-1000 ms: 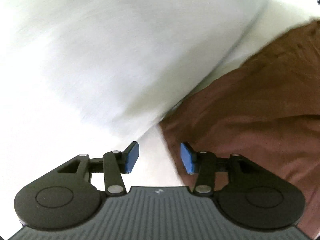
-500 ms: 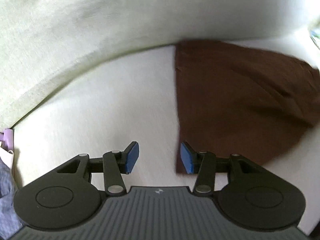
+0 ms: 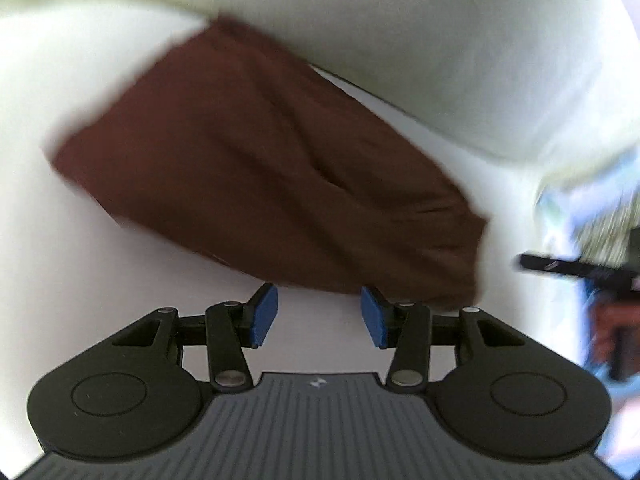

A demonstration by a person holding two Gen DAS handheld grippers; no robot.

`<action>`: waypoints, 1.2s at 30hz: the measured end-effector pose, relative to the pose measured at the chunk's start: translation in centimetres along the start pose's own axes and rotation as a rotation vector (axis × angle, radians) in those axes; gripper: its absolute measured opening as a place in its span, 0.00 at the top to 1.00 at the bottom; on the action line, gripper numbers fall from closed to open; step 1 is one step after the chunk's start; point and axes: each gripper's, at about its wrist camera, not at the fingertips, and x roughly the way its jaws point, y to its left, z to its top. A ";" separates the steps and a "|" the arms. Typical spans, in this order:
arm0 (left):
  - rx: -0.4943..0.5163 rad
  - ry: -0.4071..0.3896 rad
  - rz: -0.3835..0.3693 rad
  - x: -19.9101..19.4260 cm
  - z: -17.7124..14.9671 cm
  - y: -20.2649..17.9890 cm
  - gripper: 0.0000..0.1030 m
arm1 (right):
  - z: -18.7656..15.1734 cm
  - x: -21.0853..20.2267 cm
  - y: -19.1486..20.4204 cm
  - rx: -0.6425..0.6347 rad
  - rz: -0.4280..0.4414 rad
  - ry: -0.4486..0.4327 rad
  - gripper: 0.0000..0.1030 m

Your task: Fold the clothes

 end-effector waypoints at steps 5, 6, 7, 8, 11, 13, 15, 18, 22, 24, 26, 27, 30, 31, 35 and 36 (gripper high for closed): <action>-0.313 -0.079 -0.090 6.7 -4.8 -2.8 0.50 | 5.1 1.9 -4.6 -0.173 0.111 0.100 0.46; -0.384 -0.114 -0.105 9.6 -6.0 -3.4 0.50 | 6.1 2.2 -5.4 -0.194 0.123 0.115 0.46; -0.429 -0.139 -0.114 11.2 -7.2 -3.7 0.50 | 6.6 2.2 -5.9 -0.200 0.137 0.120 0.46; -0.466 -0.155 -0.118 12.0 -7.9 -3.9 0.50 | 7.7 2.6 -6.8 -0.204 0.173 0.128 0.46; -0.576 -0.229 -0.134 13.1 -9.6 -4.5 0.50 | 9.3 3.9 -8.3 -0.203 0.249 0.159 0.46; -0.610 -0.273 -0.154 13.6 -10.1 -5.1 0.50 | 9.8 4.8 -8.7 -0.212 0.275 0.182 0.46; -0.625 -0.290 -0.164 13.9 -10.4 -5.4 0.50 | 10.4 6.0 -8.8 -0.240 0.309 0.209 0.46; -0.655 -0.325 -0.182 14.4 -10.5 -5.2 0.50 | 10.8 7.3 -8.6 -0.263 0.348 0.243 0.46; -0.709 -0.379 -0.217 16.6 -10.9 -5.8 0.50 | 11.1 8.9 -8.1 -0.289 0.374 0.285 0.46; -0.737 -0.409 -0.250 17.1 -11.6 -5.7 0.50 | 11.3 9.6 -8.0 -0.287 0.390 0.302 0.46; -0.743 -0.422 -0.265 17.3 -11.8 -5.8 0.50 | 11.4 10.0 -8.2 -0.272 0.408 0.312 0.45; -0.742 -0.430 -0.273 17.5 -11.9 -6.0 0.50 | 11.5 10.3 -8.3 -0.251 0.424 0.321 0.45; -0.739 -0.434 -0.290 18.0 -11.9 -6.4 0.55 | 11.9 11.0 -9.0 -0.169 0.459 0.344 0.47; -0.740 -0.430 -0.294 18.1 -11.8 -6.4 0.60 | 12.0 11.2 -9.1 -0.149 0.467 0.347 0.54; -0.726 -0.401 -0.274 18.2 -12.0 -6.3 0.90 | 11.7 11.7 -9.0 -0.157 0.451 0.361 0.81; -0.713 -0.397 -0.270 18.0 -12.1 -6.5 0.91 | 11.6 11.7 -9.2 -0.142 0.449 0.362 0.84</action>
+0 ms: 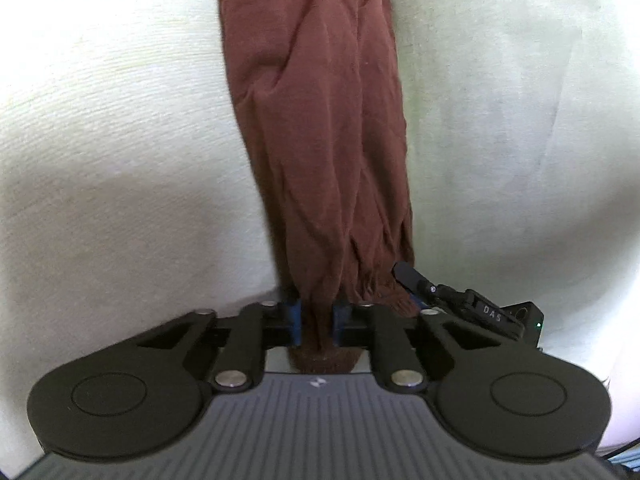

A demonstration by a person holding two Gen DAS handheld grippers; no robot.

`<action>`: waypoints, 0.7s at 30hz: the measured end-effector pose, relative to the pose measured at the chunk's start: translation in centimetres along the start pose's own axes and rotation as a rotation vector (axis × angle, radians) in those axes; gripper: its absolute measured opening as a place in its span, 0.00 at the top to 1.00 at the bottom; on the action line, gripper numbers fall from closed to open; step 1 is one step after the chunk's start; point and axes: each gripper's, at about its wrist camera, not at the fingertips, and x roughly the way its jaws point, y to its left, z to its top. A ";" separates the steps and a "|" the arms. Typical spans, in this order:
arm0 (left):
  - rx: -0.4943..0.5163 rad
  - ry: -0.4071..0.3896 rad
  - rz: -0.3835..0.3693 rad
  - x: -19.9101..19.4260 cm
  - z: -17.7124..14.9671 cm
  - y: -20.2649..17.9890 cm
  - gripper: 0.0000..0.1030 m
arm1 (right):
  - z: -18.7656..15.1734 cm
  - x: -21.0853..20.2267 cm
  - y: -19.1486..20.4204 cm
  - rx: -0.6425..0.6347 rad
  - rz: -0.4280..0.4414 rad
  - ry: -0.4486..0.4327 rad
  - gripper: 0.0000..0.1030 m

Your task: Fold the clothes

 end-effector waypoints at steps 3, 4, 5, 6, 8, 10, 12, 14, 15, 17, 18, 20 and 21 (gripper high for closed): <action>0.041 0.013 0.020 0.8 -0.4 -0.9 0.93 | -0.4 -0.5 0.2 0.000 -0.013 0.017 0.88; 0.050 0.018 0.030 0.6 -0.8 -1.2 0.93 | -0.6 -0.7 0.6 -0.012 -0.024 0.033 0.89; 0.056 0.024 0.036 0.4 -1.3 -1.5 0.94 | -0.8 -0.8 0.9 -0.023 -0.035 0.048 0.89; 0.063 0.038 0.045 0.1 -2.1 -2.0 0.94 | -1.1 -0.9 1.2 -0.030 -0.046 0.064 0.89; 0.062 0.063 0.045 0.0 -3.3 -2.2 0.94 | -2.1 -1.6 1.3 -0.021 -0.064 0.099 0.89; 0.065 0.107 0.045 -0.4 -5.3 -3.0 0.94 | -3.2 -2.4 1.3 -0.012 -0.078 0.132 0.89; 0.066 0.167 0.052 -0.8 -8.2 -3.9 0.94 | -4.9 -3.7 1.1 -0.020 -0.101 0.186 0.89; 0.064 0.216 0.061 -0.9 -10.6 -4.4 0.94 | -6.9 -5.2 0.9 -0.024 -0.124 0.227 0.89; 0.059 0.256 0.068 -0.9 -12.4 -4.5 0.94 | -8.0 -6.0 0.7 -0.023 -0.134 0.246 0.89; 0.061 0.308 0.075 -0.5 -14.5 -4.6 0.94 | -10.5 -7.6 0.4 -0.023 -0.162 0.282 0.89; 0.077 0.352 0.084 0.0 -16.0 -4.7 0.94 | -11.6 -8.3 0.1 -0.022 -0.177 0.294 0.89; 0.104 0.394 0.096 0.7 -17.1 -4.8 0.93 | -13.3 -9.1 -0.5 -0.008 -0.200 0.301 0.89; 0.133 0.433 0.111 1.5 -17.9 -4.8 0.93 | -14.4 -9.5 -0.9 0.006 -0.214 0.295 0.89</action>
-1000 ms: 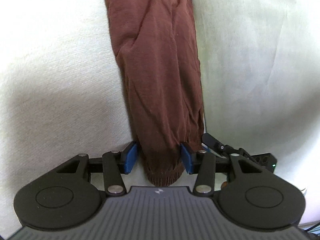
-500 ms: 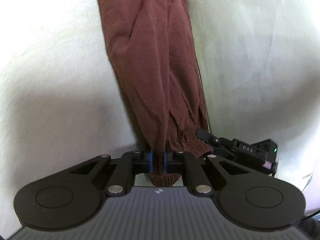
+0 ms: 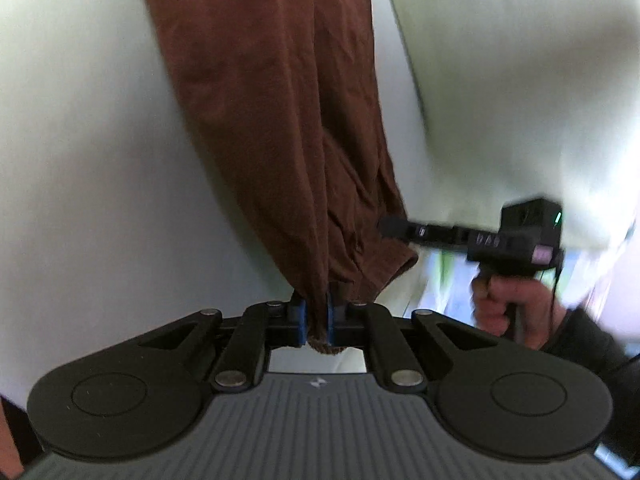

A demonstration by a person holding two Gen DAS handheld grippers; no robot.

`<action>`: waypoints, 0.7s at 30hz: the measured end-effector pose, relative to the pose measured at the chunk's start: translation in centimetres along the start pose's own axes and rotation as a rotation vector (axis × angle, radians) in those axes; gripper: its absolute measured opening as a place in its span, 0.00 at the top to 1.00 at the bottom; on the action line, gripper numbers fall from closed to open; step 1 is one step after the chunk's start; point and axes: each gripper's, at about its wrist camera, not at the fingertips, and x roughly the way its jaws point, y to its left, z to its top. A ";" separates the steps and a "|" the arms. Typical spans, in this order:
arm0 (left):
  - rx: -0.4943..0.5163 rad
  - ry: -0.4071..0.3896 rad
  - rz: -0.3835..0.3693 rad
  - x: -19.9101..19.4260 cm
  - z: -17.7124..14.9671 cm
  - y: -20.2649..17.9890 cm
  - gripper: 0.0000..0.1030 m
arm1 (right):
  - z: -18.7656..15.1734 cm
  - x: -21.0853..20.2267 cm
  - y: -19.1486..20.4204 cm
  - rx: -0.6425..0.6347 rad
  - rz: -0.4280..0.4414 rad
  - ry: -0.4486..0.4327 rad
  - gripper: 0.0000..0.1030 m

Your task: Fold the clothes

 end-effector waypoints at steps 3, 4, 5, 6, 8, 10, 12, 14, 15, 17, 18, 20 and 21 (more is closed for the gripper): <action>0.057 0.047 0.047 0.8 0.4 -0.7 0.93 | -2.2 0.1 -0.4 0.030 -0.015 -0.059 0.87; 0.115 0.075 0.074 1.0 1.2 -1.6 0.92 | -2.7 0.0 -0.3 0.037 -0.027 -0.092 0.82; 0.155 0.097 0.095 2.0 3.1 -2.9 0.92 | -3.3 -0.2 0.0 0.045 -0.051 -0.132 0.76; 0.233 0.143 0.138 1.5 3.7 -3.9 0.92 | -3.8 -0.4 0.3 0.053 -0.074 -0.172 0.76; 0.334 0.201 0.185 -0.9 2.4 -3.7 0.86 | -5.0 -1.4 0.7 0.090 -0.105 -0.259 0.76; 0.504 0.287 0.242 -2.6 3.6 -4.9 0.85 | -7.0 -3.1 0.9 0.167 -0.126 -0.380 0.75; 0.692 0.336 0.259 -4.2 4.5 -6.2 0.85 | -9.5 -4.2 1.6 0.259 -0.138 -0.484 0.73; 0.894 0.387 0.282 -5.4 5.8 -7.4 0.85 | -11.4 -4.5 2.5 0.325 -0.140 -0.546 0.70; 1.034 0.422 0.287 -5.6 7.2 -8.7 0.85 | -12.9 -4.3 3.6 0.383 -0.136 -0.591 0.70; 1.183 0.470 0.283 -6.6 8.8 -10.0 0.82 | -14.7 -3.6 5.1 0.480 -0.121 -0.640 0.69; 1.317 0.494 0.283 -6.7 10.4 -10.8 0.80 | -15.9 -2.7 6.6 0.559 -0.104 -0.673 0.68; 1.490 0.535 0.256 -6.0 12.7 -12.3 0.80 | -17.6 -0.8 9.4 0.677 -0.075 -0.720 0.67; 1.564 0.558 0.239 -5.3 13.8 -13.2 0.80 | -18.1 0.4 10.9 0.729 -0.066 -0.741 0.67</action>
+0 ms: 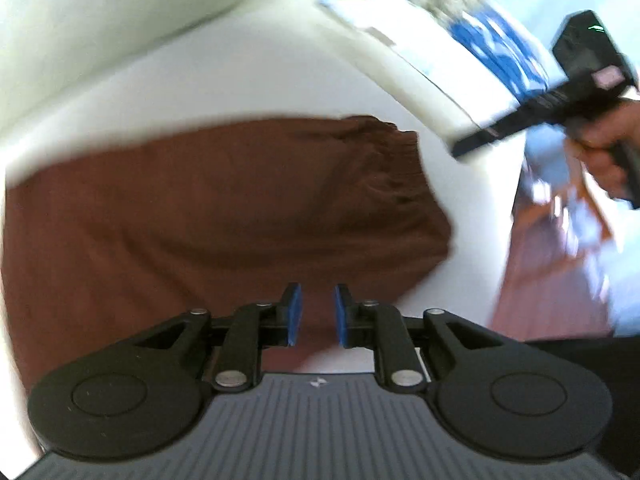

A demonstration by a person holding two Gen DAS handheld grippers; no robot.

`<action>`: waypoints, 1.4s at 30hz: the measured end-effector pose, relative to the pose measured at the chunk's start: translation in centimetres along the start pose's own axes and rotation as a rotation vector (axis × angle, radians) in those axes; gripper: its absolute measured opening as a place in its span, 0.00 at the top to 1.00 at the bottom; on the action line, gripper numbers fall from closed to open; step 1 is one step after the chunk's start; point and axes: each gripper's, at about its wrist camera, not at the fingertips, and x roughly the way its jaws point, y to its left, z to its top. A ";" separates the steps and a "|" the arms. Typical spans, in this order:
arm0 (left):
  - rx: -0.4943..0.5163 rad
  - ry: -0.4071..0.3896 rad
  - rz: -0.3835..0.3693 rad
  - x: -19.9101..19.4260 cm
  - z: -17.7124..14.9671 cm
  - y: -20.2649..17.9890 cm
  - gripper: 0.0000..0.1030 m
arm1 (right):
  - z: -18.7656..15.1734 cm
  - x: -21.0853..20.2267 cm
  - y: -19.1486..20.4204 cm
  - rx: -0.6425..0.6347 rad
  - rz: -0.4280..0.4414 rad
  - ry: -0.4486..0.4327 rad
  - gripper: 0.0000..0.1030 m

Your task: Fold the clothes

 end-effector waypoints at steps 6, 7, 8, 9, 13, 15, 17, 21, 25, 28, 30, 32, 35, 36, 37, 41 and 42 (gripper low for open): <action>0.394 0.032 -0.058 1.2 3.9 3.4 0.80 | -10.8 3.0 3.6 0.327 -0.010 -0.155 0.62; 0.443 0.040 -0.071 1.7 4.7 3.7 0.79 | -11.9 3.7 4.0 0.367 -0.010 -0.174 0.61; 0.479 0.043 -0.082 1.6 4.9 3.9 0.75 | -13.0 4.5 4.5 0.408 -0.013 -0.189 0.61; 0.538 0.048 -0.102 2.0 5.6 4.0 0.69 | -14.5 5.7 5.3 0.468 -0.010 -0.208 0.61; 0.667 0.075 -0.165 4.2 7.1 3.7 0.63 | -17.6 9.0 7.7 0.548 0.024 -0.250 0.60; 0.725 0.081 -0.178 5.3 7.5 3.4 0.63 | -18.1 10.0 8.7 0.546 0.033 -0.259 0.59; 0.759 0.103 -0.193 5.8 7.7 3.1 0.63 | -18.3 10.7 9.6 0.538 0.049 -0.275 0.58; 0.836 0.164 -0.195 6.9 7.6 2.6 0.77 | -18.5 11.4 10.1 0.538 0.070 -0.297 0.56; 0.801 0.147 -0.195 6.3 9.0 3.1 0.94 | -18.3 11.5 10.1 0.542 0.083 -0.330 0.56; 0.704 0.127 -0.199 6.4 10.5 4.5 0.94 | -18.2 11.5 9.8 0.551 0.088 -0.362 0.56; 0.660 0.134 -0.206 6.8 10.9 5.1 0.94 | -18.2 12.0 9.5 0.576 0.090 -0.382 0.56; 0.671 0.146 -0.204 7.2 10.6 5.0 0.94 | -18.4 12.0 9.2 0.591 0.087 -0.403 0.56; 0.684 0.155 -0.197 7.8 10.3 5.1 0.94 | -18.4 12.5 9.4 0.597 0.051 -0.432 0.56; 0.684 0.160 -0.195 8.1 10.3 5.2 0.94 | -18.4 12.7 9.4 0.600 0.032 -0.439 0.56; 0.688 0.159 -0.195 8.2 10.2 5.3 0.94 | -18.5 12.8 9.5 0.605 0.016 -0.447 0.56; 0.696 0.149 -0.201 8.5 10.1 5.7 0.90 | -17.9 13.4 10.0 0.597 -0.025 -0.483 0.59; 0.688 0.147 -0.207 8.5 10.2 5.9 0.89 | -17.8 13.3 10.0 0.590 -0.027 -0.488 0.60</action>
